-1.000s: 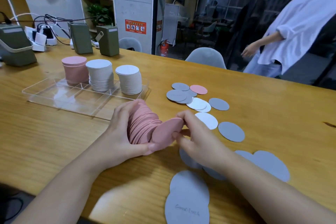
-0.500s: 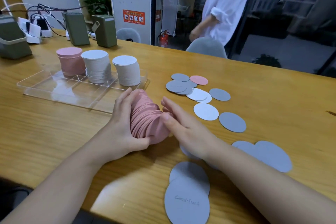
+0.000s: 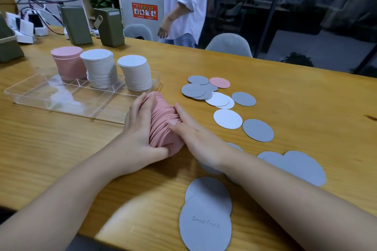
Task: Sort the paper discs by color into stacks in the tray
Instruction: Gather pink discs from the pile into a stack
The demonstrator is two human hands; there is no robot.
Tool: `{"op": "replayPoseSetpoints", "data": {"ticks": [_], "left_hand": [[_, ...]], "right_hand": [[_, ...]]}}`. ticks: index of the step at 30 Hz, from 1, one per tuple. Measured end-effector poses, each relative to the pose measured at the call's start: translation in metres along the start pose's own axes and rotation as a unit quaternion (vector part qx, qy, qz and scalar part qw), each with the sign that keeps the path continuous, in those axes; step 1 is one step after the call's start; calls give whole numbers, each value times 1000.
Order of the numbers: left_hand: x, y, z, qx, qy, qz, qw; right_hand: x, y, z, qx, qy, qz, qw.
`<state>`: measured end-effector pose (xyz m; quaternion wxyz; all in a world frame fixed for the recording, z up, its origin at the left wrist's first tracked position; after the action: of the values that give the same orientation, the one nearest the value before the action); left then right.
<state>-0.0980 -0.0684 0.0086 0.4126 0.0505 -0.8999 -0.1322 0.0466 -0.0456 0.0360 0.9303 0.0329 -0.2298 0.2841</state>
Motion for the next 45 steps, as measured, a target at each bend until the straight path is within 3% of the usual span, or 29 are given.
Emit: {"op": "replayPoseSetpoints", "data": {"ticks": [5,10,13,16,18,21,23,27,29,34,36,41,45], "left_hand": [[-5,27,0,-15,-10,25,1000],[-8,40,2,-37,-30,-1,999],[-9,37,5,-44,-52,-19,997],[-9,37,6,-46,-63,-16,997],[-9,37,6,-49,-69,-13,996],[-8,38,6,-52,-73,-8,996],[-8,38,6,-52,-71,-9,996],[-8,40,6,-58,-75,-5,995],[-8,40,7,-59,-75,-4,995],[-8,40,7,-66,-76,-6,995],[-8,40,6,-73,-80,-8,994],[-8,40,7,-76,-79,-7,994],[-9,40,7,-75,-80,-7,994]], "right_hand": [[17,10,-8,1,-6,-4,1000],[32,7,-8,30,20,35,999],[51,21,-13,75,-63,-7,995],[87,56,-31,64,-218,-142,963],[107,80,-43,49,-295,-182,937],[136,108,-61,-8,-319,-234,918],[147,121,-68,-36,-340,-231,911],[152,138,-78,-85,-363,-141,917],[154,139,-81,-104,-357,-159,915],[156,145,-82,-30,-492,-219,842],[158,142,-81,-25,-478,-242,844],[151,96,-61,73,-285,-352,888],[123,45,-48,157,-119,-313,929]]}}
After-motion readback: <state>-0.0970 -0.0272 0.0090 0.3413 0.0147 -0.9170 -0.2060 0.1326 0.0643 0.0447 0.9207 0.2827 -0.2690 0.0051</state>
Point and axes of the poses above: each hand's wrist, its own y-axis towards the middle knuckle, its own x-axis out of the back of the hand, z = x × y, the point moved 3 cm from there along y, towards the middle knuckle, and after that the axes turned 4 degrees about -z, right-handed, at the moved point
